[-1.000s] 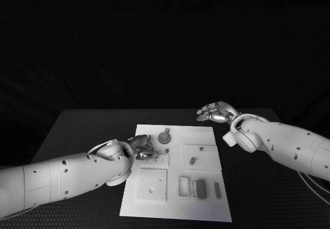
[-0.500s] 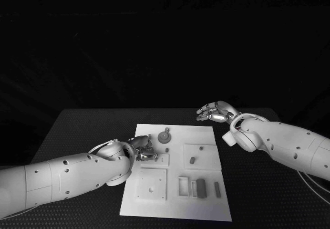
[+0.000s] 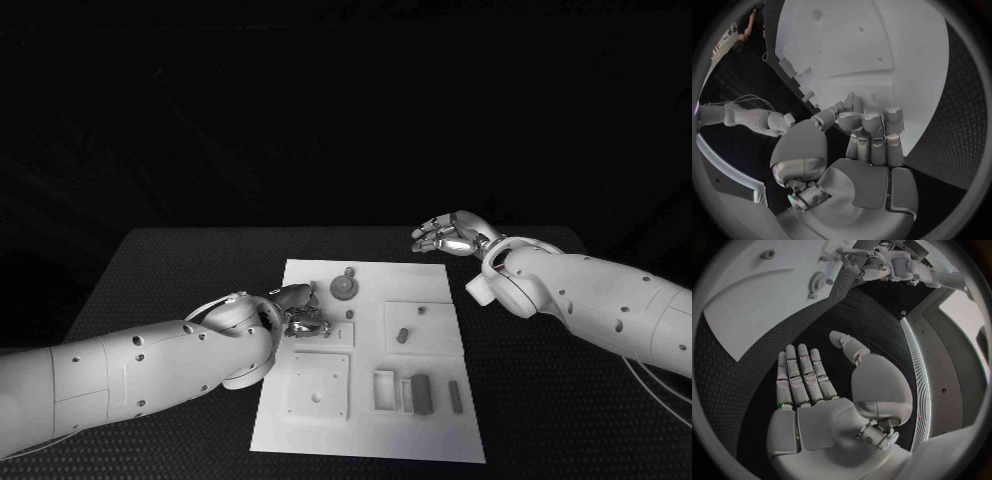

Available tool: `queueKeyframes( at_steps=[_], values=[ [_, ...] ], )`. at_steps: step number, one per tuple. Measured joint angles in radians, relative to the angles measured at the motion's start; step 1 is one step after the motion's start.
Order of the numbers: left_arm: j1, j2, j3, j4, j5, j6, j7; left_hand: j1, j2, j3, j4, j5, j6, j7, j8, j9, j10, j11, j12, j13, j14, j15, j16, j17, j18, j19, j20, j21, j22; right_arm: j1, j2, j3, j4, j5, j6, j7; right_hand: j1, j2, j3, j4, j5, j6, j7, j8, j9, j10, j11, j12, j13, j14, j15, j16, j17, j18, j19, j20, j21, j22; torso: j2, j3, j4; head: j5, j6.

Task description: Assemble the parts on the task board

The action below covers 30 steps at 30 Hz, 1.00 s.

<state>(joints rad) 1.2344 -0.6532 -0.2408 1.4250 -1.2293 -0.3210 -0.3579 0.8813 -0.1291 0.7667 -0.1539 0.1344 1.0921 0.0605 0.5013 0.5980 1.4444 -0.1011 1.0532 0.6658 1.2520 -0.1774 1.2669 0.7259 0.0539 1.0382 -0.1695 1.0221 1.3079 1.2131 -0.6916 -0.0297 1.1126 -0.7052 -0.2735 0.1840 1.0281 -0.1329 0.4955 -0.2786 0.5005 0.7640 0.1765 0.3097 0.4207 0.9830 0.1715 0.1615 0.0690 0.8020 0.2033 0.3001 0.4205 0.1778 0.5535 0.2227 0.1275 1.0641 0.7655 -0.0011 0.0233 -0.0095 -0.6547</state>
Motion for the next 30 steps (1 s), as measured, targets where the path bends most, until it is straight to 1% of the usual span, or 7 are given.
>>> queueKeyframes(
  at_steps=[4,7,12,13,15,16,30],
  values=[
    [0.000,0.000,0.000,0.000,0.000,0.001,0.000,0.005,-0.024,-0.006,0.006,-0.019,0.006,-0.005,-0.002,0.000,0.000,0.000,0.004,-0.003,-0.002,-0.005,0.000,-0.002,0.000,0.000,0.000,0.000,0.000,0.000,0.000,0.000,0.000,0.000,0.000,0.000,0.000,0.000,0.000,0.000,0.000,0.000,0.000,0.000,-0.001,0.000,0.000,0.000,0.000,0.000,0.000,0.000,0.000,0.000,0.000,0.000,0.000,0.001,0.000,0.0000,0.0000,0.000,0.000],
    [0.000,0.000,0.000,0.001,-0.001,0.003,-0.001,0.012,-0.033,-0.010,0.013,-0.035,0.011,-0.008,-0.003,0.001,0.000,0.000,0.004,-0.005,-0.002,-0.005,0.000,-0.002,0.000,0.000,0.000,0.000,0.000,0.000,0.000,0.000,0.000,0.000,0.000,0.000,0.000,0.000,0.000,0.000,0.000,0.000,0.000,0.000,-0.001,0.004,0.004,0.000,0.000,0.000,0.000,0.000,0.000,0.000,0.000,0.000,0.000,0.001,0.000,0.0000,0.0000,0.000,0.001],
    [0.000,-0.001,0.000,0.001,-0.001,0.005,-0.001,0.010,-0.056,-0.015,0.028,-0.042,0.029,-0.022,-0.003,0.002,-0.002,-0.002,0.004,-0.008,-0.004,-0.007,0.004,-0.003,0.000,0.000,0.000,0.000,0.000,0.000,0.000,0.000,0.000,0.000,0.000,0.000,0.000,0.000,-0.003,0.003,0.000,0.000,0.000,0.000,-0.001,0.004,0.004,0.000,0.000,0.000,0.000,0.000,0.000,0.000,0.000,0.000,-0.004,0.001,0.000,0.0000,0.0001,0.000,0.001],
    [0.000,-0.001,0.000,0.001,-0.001,0.006,-0.001,0.010,-0.056,-0.024,0.032,-0.033,0.035,-0.027,-0.003,0.002,-0.003,-0.003,0.006,-0.008,-0.005,-0.008,0.004,-0.003,0.000,0.000,0.000,0.000,0.000,0.000,0.000,0.000,0.000,0.000,0.000,0.000,0.000,0.000,-0.003,0.003,0.000,0.000,0.000,0.000,-0.001,0.004,0.004,0.000,0.000,0.000,0.000,0.000,-0.001,0.000,0.000,0.000,-0.004,0.002,0.000,-0.0001,0.0001,0.000,0.001],
    [0.000,-0.002,0.000,0.001,-0.001,0.006,-0.002,-0.002,-0.046,-0.087,0.012,0.036,0.059,-0.041,-0.003,0.007,-0.007,-0.003,0.011,-0.009,-0.007,-0.010,0.008,-0.003,0.000,0.000,0.000,0.000,0.000,0.000,0.000,0.000,0.000,0.000,0.000,0.000,0.000,0.000,-0.003,0.003,0.000,0.000,0.000,0.000,-0.001,0.004,0.004,0.000,0.000,0.000,0.000,0.000,-0.001,0.000,0.000,0.000,-0.004,0.002,0.000,-0.0001,0.0001,0.000,0.001],
    [0.000,-0.002,0.000,0.001,-0.001,0.006,-0.002,-0.005,-0.043,-0.099,0.007,0.045,0.059,-0.040,-0.003,0.011,-0.008,-0.004,0.011,-0.009,-0.007,-0.010,0.008,-0.003,0.000,0.000,0.000,0.000,0.000,0.000,0.000,0.000,0.000,0.000,0.000,0.000,0.000,0.000,-0.003,0.003,0.000,0.000,0.000,0.000,-0.001,0.004,0.004,0.000,0.000,0.000,0.000,0.000,-0.001,0.000,0.000,0.000,-0.004,0.002,0.000,-0.0001,0.0001,0.000,0.001],
    [0.000,-0.004,0.000,0.000,-0.001,0.006,-0.002,-0.006,-0.035,-0.120,0.010,0.058,0.063,-0.042,-0.003,0.010,-0.010,-0.002,0.011,-0.011,-0.007,-0.010,0.008,-0.005,0.000,0.000,0.000,0.000,0.000,0.000,0.000,0.000,0.000,0.000,0.000,0.000,0.000,0.000,-0.003,0.003,0.000,0.000,0.000,0.000,-0.003,0.004,0.004,-0.004,0.000,-0.004,-0.003,0.000,-0.002,0.000,0.000,0.000,-0.004,0.004,0.000,-0.0001,0.0001,-0.001,0.001]
  ],
)
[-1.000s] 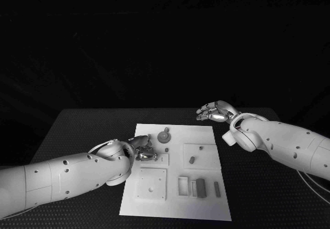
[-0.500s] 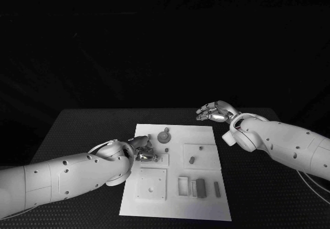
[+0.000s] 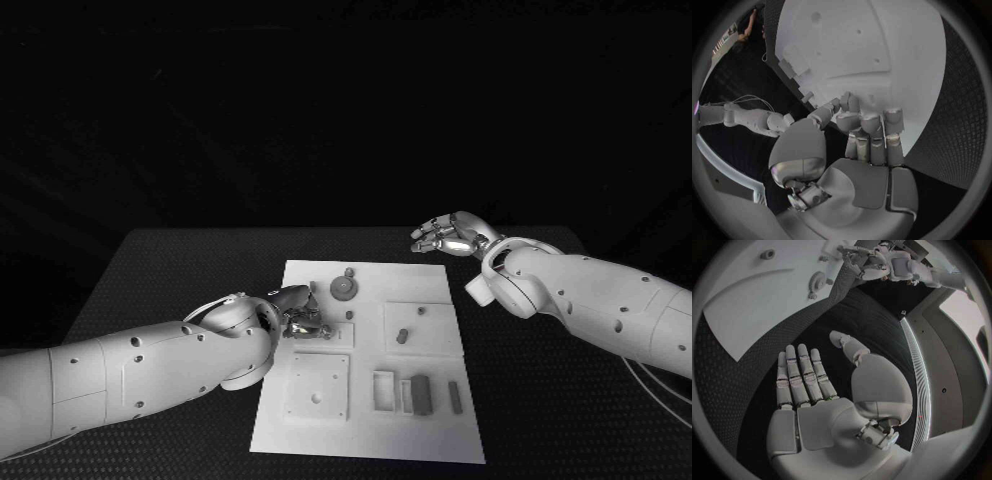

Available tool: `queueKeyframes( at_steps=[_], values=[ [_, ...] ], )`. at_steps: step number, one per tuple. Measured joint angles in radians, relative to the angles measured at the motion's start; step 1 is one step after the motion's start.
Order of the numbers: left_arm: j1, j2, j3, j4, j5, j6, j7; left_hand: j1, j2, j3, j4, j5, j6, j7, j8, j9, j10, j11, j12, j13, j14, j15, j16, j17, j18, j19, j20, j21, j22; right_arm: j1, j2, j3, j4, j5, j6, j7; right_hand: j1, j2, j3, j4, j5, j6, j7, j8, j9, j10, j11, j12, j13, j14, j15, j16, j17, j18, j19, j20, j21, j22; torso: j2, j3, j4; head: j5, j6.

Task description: Assemble the parts on the task board

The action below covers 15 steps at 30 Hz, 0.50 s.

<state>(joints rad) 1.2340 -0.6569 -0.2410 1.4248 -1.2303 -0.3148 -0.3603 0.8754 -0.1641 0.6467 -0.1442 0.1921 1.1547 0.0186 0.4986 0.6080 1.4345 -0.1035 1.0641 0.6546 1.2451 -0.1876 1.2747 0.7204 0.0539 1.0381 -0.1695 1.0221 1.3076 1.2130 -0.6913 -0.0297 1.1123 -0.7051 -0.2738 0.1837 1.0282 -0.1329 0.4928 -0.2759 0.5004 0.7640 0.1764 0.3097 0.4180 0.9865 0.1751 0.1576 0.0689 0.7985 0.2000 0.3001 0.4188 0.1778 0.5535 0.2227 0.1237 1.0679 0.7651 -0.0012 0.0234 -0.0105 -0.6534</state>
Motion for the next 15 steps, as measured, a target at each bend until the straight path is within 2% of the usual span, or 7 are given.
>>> queueKeyframes(
  at_steps=[1,4,9,11,15],
  values=[
    [0.000,0.000,0.000,0.000,0.000,0.000,0.000,0.000,0.000,0.000,0.000,0.001,0.000,0.000,0.000,0.000,0.000,0.000,0.000,-0.001,0.000,0.000,0.000,0.000,0.000,0.000,0.000,0.000,0.000,0.000,0.000,0.000,0.000,0.000,0.000,0.000,0.000,0.000,0.000,0.000,0.000,0.000,0.000,0.000,0.000,0.000,0.000,0.000,0.000,0.000,0.000,0.000,0.000,0.000,0.000,0.000,0.000,0.000,0.000,-0.0001,-0.0001,0.000,0.000],
    [0.000,0.000,0.000,-0.001,0.001,0.000,0.000,0.000,0.000,-0.001,0.001,0.013,0.000,0.000,0.000,0.000,0.000,0.000,0.000,-0.001,0.000,0.000,0.000,0.000,0.000,0.000,0.000,0.000,0.000,0.000,0.000,0.000,0.000,0.000,0.000,0.000,0.000,0.000,0.000,0.000,0.000,0.000,0.000,0.000,0.000,0.000,0.000,0.000,0.000,0.000,0.000,0.000,-0.001,-0.016,0.000,0.000,-0.004,0.000,0.000,0.0000,-0.0002,0.000,0.001],
    [0.000,0.000,0.000,-0.001,0.003,0.000,0.000,0.000,0.000,-0.005,0.005,0.053,0.000,0.000,0.000,0.000,0.000,0.000,0.000,-0.004,0.000,0.000,0.000,-0.001,0.000,0.000,0.000,0.000,0.000,0.000,0.000,0.000,0.000,0.000,0.000,0.000,0.000,0.000,0.000,0.000,0.000,0.000,0.000,0.000,0.000,0.000,0.000,0.000,0.000,-0.003,0.003,0.000,-0.001,-0.016,0.000,0.000,-0.004,0.001,0.000,0.0002,-0.0003,0.000,0.001],
    [0.000,0.000,0.001,-0.001,0.004,0.000,0.000,-0.003,0.009,-0.009,0.001,0.082,0.001,-0.001,0.000,-0.001,0.000,0.000,0.005,-0.005,0.000,0.000,0.000,-0.002,0.000,0.000,0.000,0.000,0.000,0.000,0.001,0.000,0.000,0.000,0.000,0.000,0.000,0.000,0.000,0.000,0.000,-0.003,0.003,0.000,0.000,0.000,0.000,0.000,0.000,-0.003,0.003,0.000,-0.001,-0.016,0.000,0.000,-0.004,0.001,0.000,0.0002,-0.0004,0.000,0.001],
    [0.000,0.000,0.001,-0.004,0.007,0.000,0.001,0.000,0.049,-0.019,-0.018,0.119,0.001,-0.001,-0.004,-0.002,0.000,0.000,0.005,-0.007,0.000,0.001,0.004,-0.002,0.000,0.000,0.000,0.000,0.000,0.000,0.001,0.000,0.000,0.000,0.000,-0.001,0.000,0.000,0.000,0.000,0.000,-0.004,0.004,0.000,-0.001,0.000,0.000,0.000,0.000,-0.003,0.003,0.000,-0.002,-0.016,0.000,0.000,-0.004,0.001,0.000,0.0004,-0.0005,0.000,0.001]
  ],
)
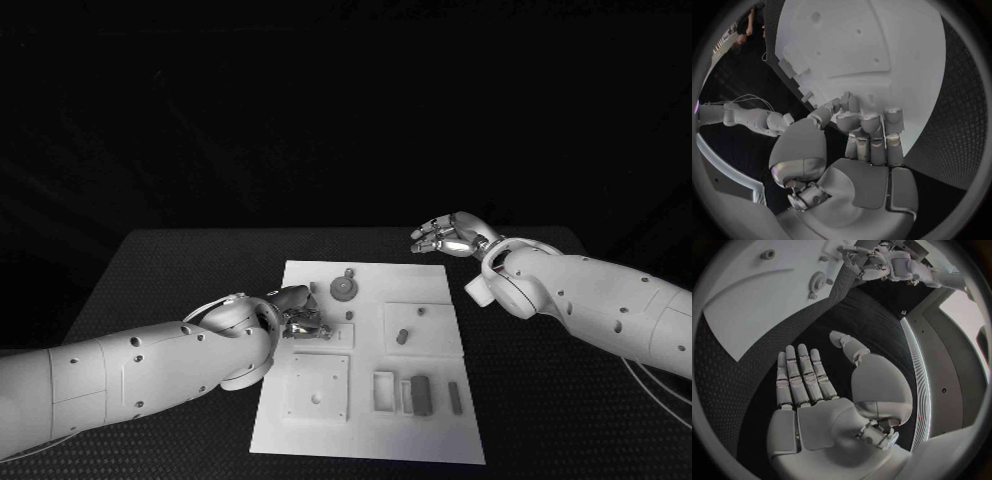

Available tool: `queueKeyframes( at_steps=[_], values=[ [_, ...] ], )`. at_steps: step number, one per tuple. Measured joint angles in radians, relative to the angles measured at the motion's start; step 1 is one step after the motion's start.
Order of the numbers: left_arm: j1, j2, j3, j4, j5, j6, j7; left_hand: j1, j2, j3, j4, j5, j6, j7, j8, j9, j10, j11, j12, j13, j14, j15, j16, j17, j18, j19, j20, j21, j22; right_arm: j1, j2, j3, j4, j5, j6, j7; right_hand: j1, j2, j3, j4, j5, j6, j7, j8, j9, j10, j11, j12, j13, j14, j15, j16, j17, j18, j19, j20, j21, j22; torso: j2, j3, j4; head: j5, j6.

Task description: Assemble the parts on the task board

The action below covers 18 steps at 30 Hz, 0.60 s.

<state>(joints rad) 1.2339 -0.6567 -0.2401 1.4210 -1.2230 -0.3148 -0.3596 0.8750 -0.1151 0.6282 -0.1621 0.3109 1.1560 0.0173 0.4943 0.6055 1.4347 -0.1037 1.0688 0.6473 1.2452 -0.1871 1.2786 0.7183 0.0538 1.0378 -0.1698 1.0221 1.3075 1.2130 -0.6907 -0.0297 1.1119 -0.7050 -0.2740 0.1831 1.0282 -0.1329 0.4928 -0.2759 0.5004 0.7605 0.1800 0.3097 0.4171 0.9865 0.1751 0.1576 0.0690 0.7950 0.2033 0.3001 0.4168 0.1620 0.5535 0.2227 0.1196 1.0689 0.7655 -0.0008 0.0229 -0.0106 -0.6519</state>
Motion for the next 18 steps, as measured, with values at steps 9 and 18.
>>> queueKeyframes(
  at_steps=[9,18],
  values=[
    [0.000,0.000,0.001,-0.003,0.005,0.000,0.000,-0.034,0.047,-0.014,-0.031,0.027,0.000,0.000,-0.004,0.001,0.000,0.000,0.007,-0.003,0.000,0.000,0.000,-0.001,0.000,-0.007,0.000,0.000,0.000,0.000,0.000,0.000,0.000,0.000,0.000,0.000,0.000,0.000,0.000,0.000,0.003,0.000,0.000,0.000,0.000,0.000,0.000,0.000,0.000,0.000,0.000,0.000,0.000,0.000,-0.004,-0.004,0.000,0.001,0.000,0.0000,-0.0001,0.000,-0.001],
    [0.000,0.001,0.001,-0.004,0.006,0.000,-0.005,-0.048,0.062,-0.006,-0.049,0.027,0.000,0.000,-0.002,0.001,0.000,0.000,0.007,-0.004,0.000,0.004,0.004,-0.001,0.000,-0.007,0.000,0.000,0.000,0.000,0.000,0.000,0.000,0.000,0.000,-0.001,-0.004,-0.004,0.000,0.000,0.003,0.000,0.000,0.000,-0.001,0.000,0.000,0.000,0.000,0.000,0.000,0.000,-0.001,0.000,-0.004,-0.004,-0.004,0.002,0.000,0.0005,0.0004,-0.001,-0.003]
  ],
)
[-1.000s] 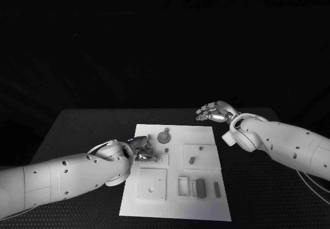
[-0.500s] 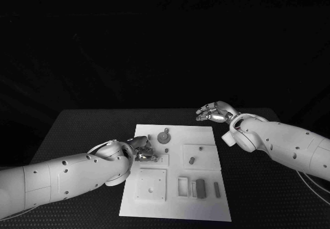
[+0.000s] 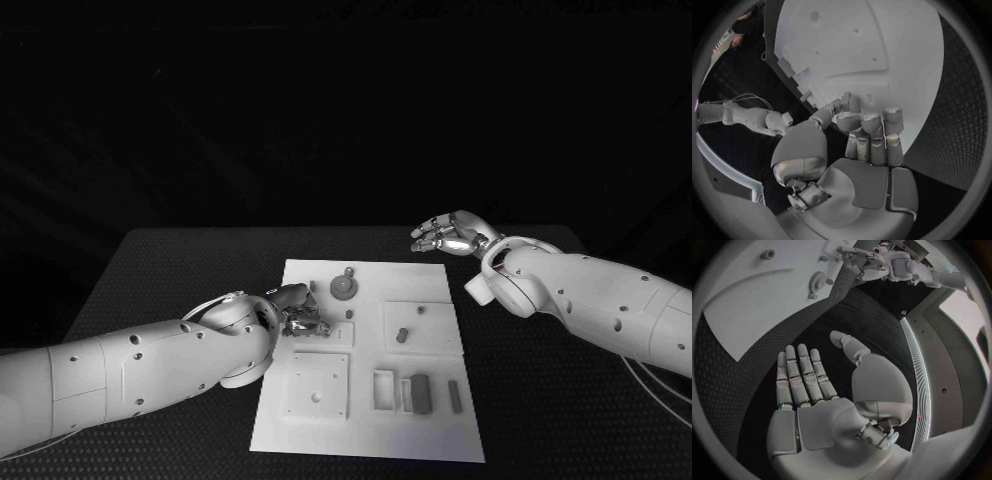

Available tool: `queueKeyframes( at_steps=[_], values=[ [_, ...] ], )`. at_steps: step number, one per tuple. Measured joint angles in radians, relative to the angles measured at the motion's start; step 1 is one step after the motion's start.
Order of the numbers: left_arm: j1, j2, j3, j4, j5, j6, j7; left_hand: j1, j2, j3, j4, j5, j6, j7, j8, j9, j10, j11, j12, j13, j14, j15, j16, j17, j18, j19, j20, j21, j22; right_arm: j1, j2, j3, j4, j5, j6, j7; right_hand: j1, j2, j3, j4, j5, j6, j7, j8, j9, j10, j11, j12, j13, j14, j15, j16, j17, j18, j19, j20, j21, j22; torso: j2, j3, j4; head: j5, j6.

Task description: Assemble the parts on the task board

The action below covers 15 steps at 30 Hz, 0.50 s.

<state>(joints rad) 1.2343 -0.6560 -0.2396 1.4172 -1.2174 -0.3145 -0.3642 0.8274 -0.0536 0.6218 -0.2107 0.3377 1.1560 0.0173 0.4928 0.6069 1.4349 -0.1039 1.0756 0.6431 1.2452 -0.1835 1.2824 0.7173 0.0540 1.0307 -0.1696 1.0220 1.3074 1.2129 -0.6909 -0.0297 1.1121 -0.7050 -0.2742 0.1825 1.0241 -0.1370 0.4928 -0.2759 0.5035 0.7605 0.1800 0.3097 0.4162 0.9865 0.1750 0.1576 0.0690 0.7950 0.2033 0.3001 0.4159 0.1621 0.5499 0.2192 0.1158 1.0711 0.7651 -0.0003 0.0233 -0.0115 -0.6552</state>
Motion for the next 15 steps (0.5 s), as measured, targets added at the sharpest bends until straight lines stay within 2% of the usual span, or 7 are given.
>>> queueKeyframes(
  at_steps=[15],
  values=[
    [0.000,0.002,0.000,0.000,-0.015,0.000,-0.007,-0.004,0.004,-0.005,-0.009,-0.002,0.000,0.000,0.000,0.000,0.000,0.000,0.000,-0.001,0.000,0.001,0.000,-0.001,0.000,0.000,0.000,0.000,0.000,0.000,0.000,0.000,0.001,0.000,0.000,0.000,0.000,0.000,0.000,0.006,0.012,0.000,0.000,0.000,-0.001,0.000,0.000,-0.004,0.000,0.000,0.000,0.000,-0.002,0.000,0.000,0.000,-0.004,0.004,0.000,-0.0003,0.0002,0.000,-0.001]
  ],
)
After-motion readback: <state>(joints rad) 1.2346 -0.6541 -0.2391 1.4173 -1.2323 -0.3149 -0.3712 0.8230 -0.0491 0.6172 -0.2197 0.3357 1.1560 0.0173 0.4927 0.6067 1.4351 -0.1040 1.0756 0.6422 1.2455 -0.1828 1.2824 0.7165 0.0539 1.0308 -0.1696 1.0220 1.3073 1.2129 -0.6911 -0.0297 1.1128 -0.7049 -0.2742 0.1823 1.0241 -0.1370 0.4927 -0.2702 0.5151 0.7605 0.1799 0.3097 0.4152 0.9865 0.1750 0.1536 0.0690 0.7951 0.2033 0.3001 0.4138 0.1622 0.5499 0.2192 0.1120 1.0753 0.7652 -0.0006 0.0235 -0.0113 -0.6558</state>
